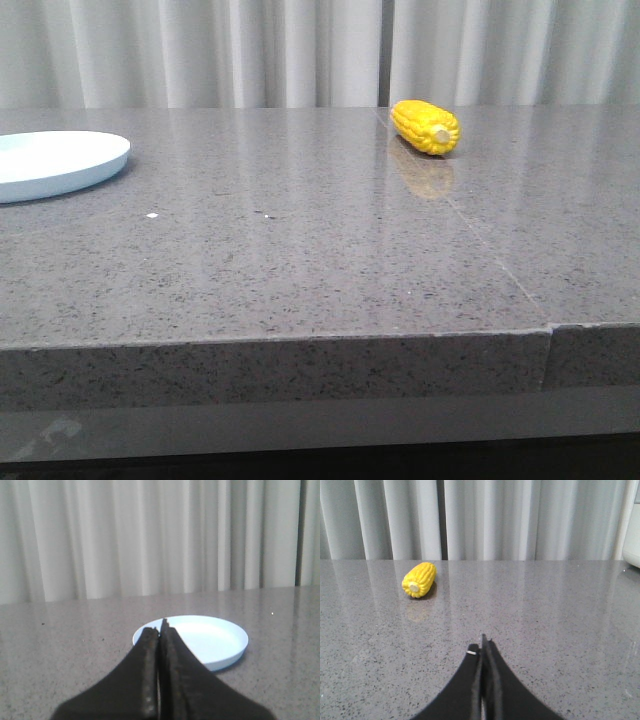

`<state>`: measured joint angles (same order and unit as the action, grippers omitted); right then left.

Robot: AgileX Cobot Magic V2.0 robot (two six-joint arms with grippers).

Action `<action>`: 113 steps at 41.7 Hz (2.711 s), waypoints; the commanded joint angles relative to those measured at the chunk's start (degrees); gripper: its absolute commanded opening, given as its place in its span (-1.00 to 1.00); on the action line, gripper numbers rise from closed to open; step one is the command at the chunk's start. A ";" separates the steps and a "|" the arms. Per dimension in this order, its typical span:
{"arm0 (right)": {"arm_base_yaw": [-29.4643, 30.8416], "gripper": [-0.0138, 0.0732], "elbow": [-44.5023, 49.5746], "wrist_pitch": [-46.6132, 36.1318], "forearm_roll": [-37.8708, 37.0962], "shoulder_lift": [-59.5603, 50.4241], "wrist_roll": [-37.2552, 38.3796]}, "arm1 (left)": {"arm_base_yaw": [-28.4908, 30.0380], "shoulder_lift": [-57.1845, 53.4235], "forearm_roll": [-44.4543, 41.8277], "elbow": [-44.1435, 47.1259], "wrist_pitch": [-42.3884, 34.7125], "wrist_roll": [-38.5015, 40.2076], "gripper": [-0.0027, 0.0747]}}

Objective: Place corn on plate with both arms

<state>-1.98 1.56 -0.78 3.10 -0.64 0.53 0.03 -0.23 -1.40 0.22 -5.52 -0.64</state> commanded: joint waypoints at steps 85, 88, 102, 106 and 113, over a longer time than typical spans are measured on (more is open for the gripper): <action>0.35 0.73 -46.32 34.91 1.35 44.46 -1.56 | 0.07 43.14 0.07 -47.04 46.29 -0.57 0.34; 0.35 0.73 -46.32 34.91 1.35 44.46 -1.56 | 0.07 45.89 -0.98 -48.72 47.38 -0.57 0.34; 0.35 0.73 -46.32 34.91 1.35 44.46 -1.56 | 3.77 64.57 -0.24 -59.12 49.90 -0.75 0.34; 0.35 0.73 -46.32 34.91 1.35 44.46 -1.56 | 6.95 70.43 5.98 -62.83 50.51 -5.83 0.34; 0.35 0.73 -46.32 34.91 1.35 44.46 -1.56 | 13.09 79.18 22.05 -67.78 50.39 -17.41 0.34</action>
<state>-1.98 -42.77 37.94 4.37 43.70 -0.43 11.11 76.94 12.29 -63.81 47.11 -12.64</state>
